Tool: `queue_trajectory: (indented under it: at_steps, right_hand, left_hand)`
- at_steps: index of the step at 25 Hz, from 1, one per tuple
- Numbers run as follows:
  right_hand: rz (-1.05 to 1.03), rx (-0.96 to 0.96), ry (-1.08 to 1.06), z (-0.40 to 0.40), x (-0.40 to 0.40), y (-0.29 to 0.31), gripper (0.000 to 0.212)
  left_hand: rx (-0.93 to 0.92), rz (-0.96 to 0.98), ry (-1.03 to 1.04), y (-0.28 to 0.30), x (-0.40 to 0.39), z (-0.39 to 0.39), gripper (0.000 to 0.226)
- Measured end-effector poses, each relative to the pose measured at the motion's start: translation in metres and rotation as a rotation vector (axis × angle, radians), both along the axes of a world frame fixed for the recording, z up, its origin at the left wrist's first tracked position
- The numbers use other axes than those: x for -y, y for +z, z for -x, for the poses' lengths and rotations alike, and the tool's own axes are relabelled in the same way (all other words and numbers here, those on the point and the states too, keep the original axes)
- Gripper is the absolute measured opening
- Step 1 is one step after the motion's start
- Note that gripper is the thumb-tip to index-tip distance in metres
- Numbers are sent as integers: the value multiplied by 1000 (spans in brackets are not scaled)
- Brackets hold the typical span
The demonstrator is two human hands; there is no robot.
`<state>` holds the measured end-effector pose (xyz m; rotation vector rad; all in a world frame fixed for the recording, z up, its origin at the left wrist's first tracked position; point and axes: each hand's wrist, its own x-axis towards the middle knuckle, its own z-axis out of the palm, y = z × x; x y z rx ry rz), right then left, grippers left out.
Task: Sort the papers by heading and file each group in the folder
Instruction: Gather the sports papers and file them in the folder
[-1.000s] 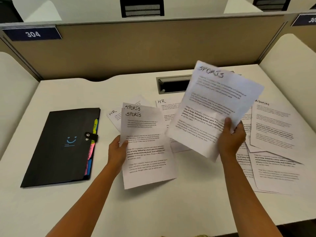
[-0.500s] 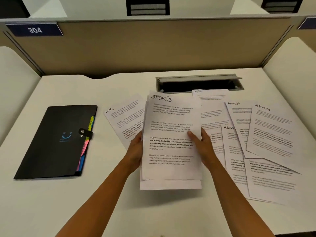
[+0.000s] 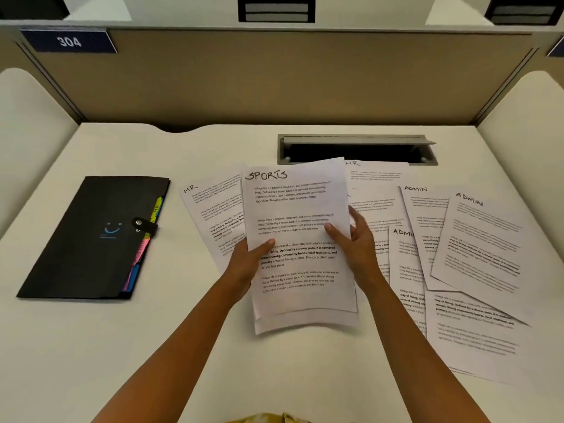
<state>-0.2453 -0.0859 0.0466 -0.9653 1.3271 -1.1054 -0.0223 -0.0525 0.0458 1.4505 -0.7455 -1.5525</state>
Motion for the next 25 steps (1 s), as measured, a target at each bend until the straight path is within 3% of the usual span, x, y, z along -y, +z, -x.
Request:
queue_trajectory:
  at_steps: [2,4,9,13,18,25]
  right_hand:
    - [-56,-47,86,0,4,8,30]
    - [-42,-60,132,-1,7,16,19]
    - [168,4,103,-15,18,46,16]
    - [292,-8,192,-21,21,59,23]
    - [290,22,213,-20,15,46,36]
    - [292,42,218,-17,17,51,34]
  left_hand:
    - [31,22,-22,6,-1,2,32]
    - [74,61,-28,15,0,2,34]
    - [185,308,142,45,6,4,20]
    - [190,457,180,64,5,-4,30]
    - [179,480,174,65,3,-5,36]
    - [165,536,155,74,8,-7,25]
